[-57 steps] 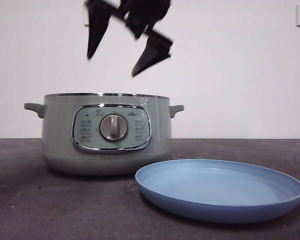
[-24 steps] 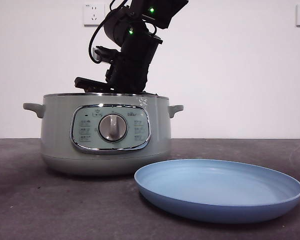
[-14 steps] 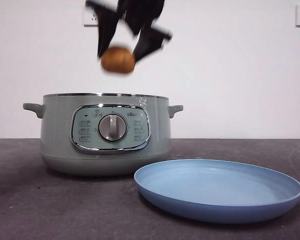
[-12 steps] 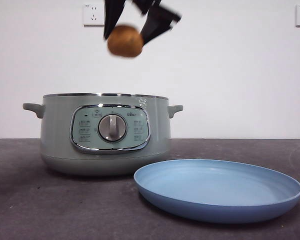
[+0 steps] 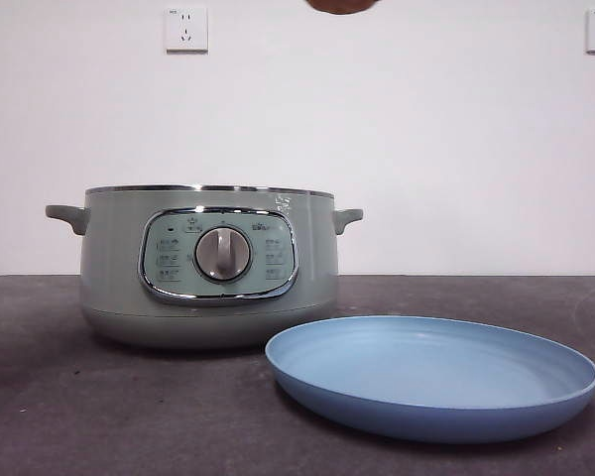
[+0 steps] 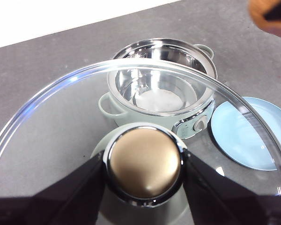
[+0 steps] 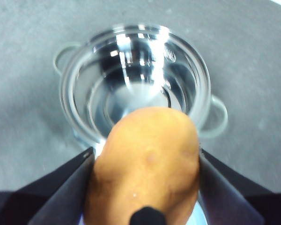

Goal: Take the potato out from the steamer,put the potato on the plate,close the lid

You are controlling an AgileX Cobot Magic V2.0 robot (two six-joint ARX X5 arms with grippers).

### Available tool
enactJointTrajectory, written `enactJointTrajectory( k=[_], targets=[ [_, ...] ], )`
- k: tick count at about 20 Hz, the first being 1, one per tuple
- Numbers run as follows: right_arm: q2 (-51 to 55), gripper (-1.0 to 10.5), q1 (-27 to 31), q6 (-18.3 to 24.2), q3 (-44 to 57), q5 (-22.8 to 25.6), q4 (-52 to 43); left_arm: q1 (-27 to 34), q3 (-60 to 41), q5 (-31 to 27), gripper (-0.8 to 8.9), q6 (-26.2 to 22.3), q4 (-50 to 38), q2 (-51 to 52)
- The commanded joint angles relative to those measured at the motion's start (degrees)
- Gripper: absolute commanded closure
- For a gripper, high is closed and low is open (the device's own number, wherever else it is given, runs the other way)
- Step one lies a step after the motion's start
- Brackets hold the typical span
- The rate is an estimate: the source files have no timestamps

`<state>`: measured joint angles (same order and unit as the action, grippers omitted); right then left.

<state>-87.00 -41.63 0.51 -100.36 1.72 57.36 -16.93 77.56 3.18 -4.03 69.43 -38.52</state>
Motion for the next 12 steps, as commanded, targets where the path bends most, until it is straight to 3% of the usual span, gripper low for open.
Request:
enactJointTrajectory(
  k=[1, 7, 12],
  targets=[
    [4.68, 9.6, 0.00, -0.26, 9.18, 0.24, -3.17, 0.11, 0.52, 0.26, 8.22, -0.50, -2.51, 0.46],
    [17.00, 9.6, 1.29, -3.85, 33.66, 0.15, -14.71, 0.11, 0.52, 0.31, 8.22, -0.48, -2.49, 0.46],
    [17.99, 9.6, 2.69, -4.98, 49.64, -1.86, -27.43, 0.11, 0.52, 1.97, 8.22, -0.48, -2.47, 0.46]
  ],
)
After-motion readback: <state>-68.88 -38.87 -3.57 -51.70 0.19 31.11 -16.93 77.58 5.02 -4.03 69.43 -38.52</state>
